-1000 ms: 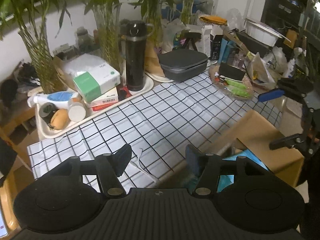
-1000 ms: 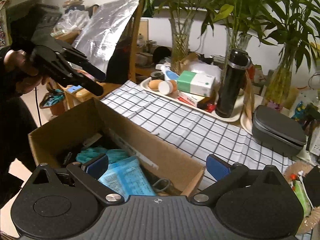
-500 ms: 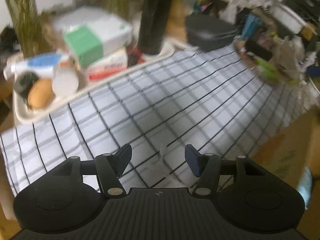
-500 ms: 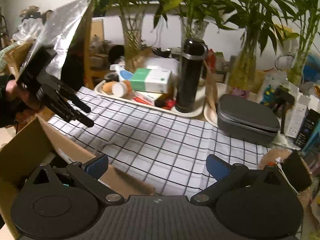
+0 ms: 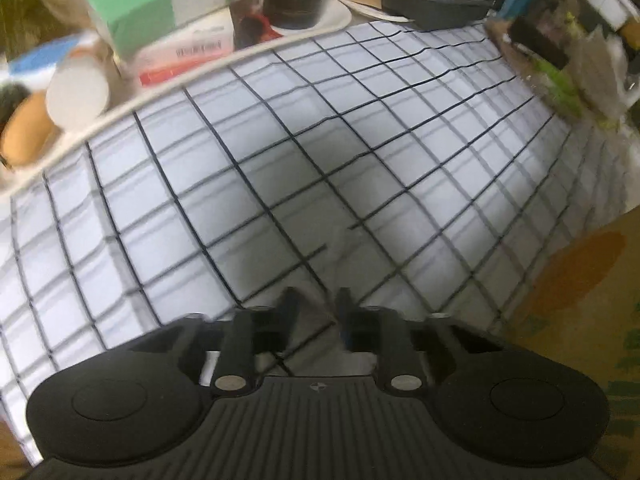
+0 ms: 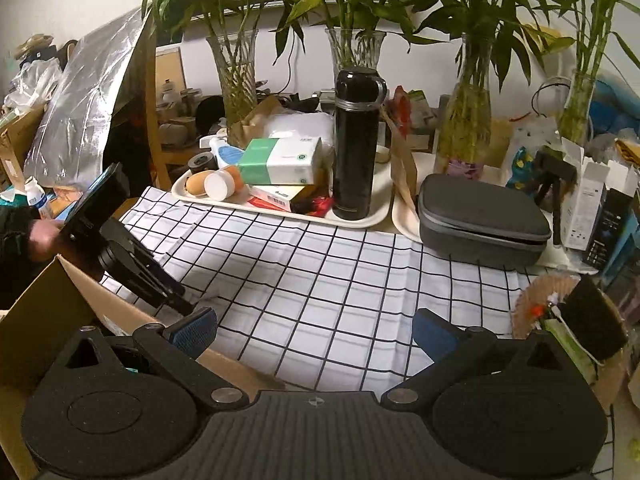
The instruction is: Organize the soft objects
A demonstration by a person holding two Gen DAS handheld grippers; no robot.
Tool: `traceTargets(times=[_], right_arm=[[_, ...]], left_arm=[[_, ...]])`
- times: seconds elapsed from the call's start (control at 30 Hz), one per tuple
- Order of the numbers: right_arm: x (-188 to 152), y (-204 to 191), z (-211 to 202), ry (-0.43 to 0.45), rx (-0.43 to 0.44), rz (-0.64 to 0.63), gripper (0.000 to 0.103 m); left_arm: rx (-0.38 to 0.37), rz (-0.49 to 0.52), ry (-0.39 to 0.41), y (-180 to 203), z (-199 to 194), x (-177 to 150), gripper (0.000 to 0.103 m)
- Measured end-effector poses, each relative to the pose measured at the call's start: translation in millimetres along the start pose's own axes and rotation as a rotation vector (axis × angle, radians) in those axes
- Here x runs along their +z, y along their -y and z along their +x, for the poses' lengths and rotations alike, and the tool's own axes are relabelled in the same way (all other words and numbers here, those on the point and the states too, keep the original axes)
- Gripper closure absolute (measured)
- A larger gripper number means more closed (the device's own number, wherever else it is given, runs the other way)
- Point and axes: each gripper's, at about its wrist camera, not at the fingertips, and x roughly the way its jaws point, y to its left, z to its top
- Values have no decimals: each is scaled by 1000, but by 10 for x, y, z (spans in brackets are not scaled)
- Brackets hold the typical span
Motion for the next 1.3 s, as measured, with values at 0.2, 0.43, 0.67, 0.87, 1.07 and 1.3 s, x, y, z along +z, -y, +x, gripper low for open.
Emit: traceTargets(times=[0.2,0.43,0.67,0.87,1.07,1.3], right_arm=[[-6,-30,-6,2,-8,-25,0],[-10,-40,-11,4,-9,-36,0],[-29,-26,-23,3,-16,-30,0],[-24,-23,-31,10,-22,-32,0],[-29,-34,-48,10,-29,-36,0],[-46,-49,-89,23,-41,-42,0]], left_arm=[[39,84,38,99,9,-32,95],[44,120,82,142,-55,-19,98],[65,125,121,153,-151,28,98],[99,130,170,173,-327,83,99],[139,124,236,219,-622,98,99],[167,125,283,308,-1048,84,103]])
